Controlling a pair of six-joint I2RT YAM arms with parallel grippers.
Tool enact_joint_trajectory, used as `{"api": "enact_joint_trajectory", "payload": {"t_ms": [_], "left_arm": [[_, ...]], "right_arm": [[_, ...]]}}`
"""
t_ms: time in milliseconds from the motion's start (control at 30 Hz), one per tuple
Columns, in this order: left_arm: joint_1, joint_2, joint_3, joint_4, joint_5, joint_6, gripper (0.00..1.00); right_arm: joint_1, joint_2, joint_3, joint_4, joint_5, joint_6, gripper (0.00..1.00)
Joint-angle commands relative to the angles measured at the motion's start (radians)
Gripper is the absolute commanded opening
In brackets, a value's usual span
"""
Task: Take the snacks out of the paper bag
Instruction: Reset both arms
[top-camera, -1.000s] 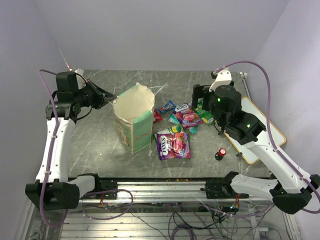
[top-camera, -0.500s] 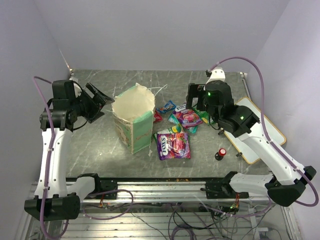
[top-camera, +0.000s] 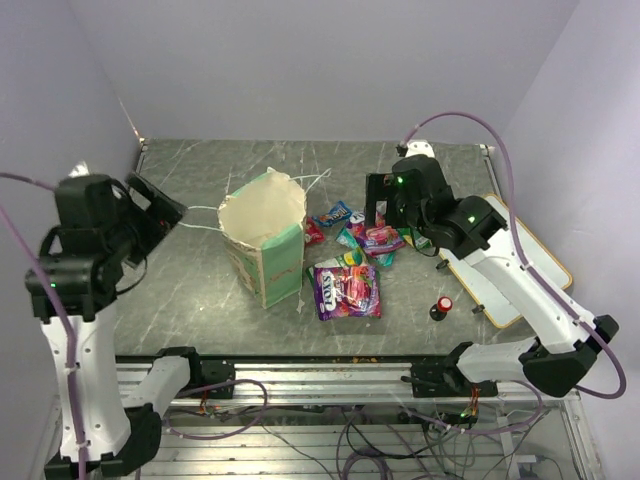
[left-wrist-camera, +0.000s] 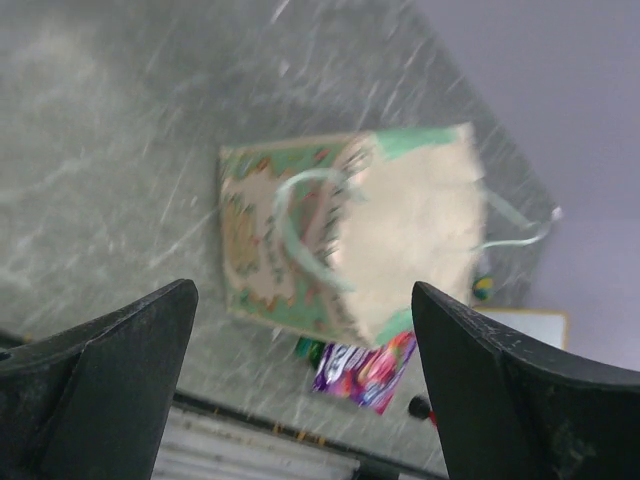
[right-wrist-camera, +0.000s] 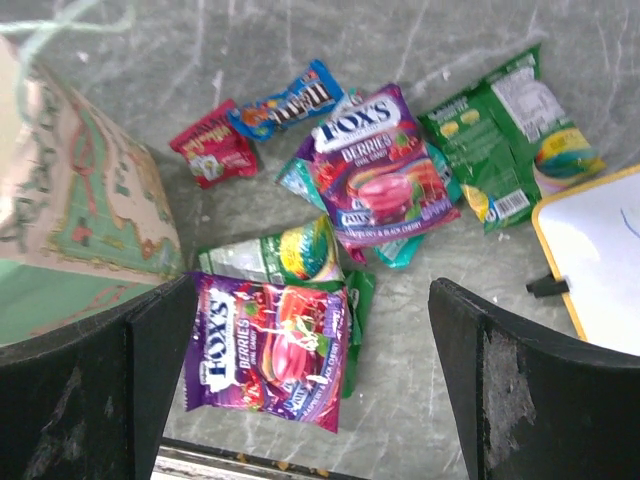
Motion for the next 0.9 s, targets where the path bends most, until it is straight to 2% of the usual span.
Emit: {"api": "enact_joint_trajectory", "payload": {"t_ms": [0,133,233,433,633,867], "left_arm": [[0.008,0.123,0.345,0.011,-0.058,0.123,0.99],[0.008,0.252,0.651,0.091,0.073,0.238,1.00],[0.008,0.268,0.730,0.192,0.198,0.281,1.00],[0.009,0.195,0.639,0.365,0.281,0.289,0.99],[0.008,0.157,0.578,0.352,0.287,0.315,1.00],[0.009,0.173,0.589,0.322,0.270,0.323,0.99]], "right_arm": [[-0.003,-0.005,0.125,-0.018,-0.053,-0.049,1.00],[-0.002,0.013,0.275,-0.062,-0.030,-0.075,1.00],[-0.003,0.016,0.407,-0.112,-0.003,-0.104,1.00],[-0.003,-0.071,0.544,-0.121,-0.015,-0.211,1.00],[-0.003,-0.192,0.507,-0.084,0.077,-0.154,1.00],[-0.003,-0.201,0.549,-0.116,0.202,-0.127,1.00]]}}
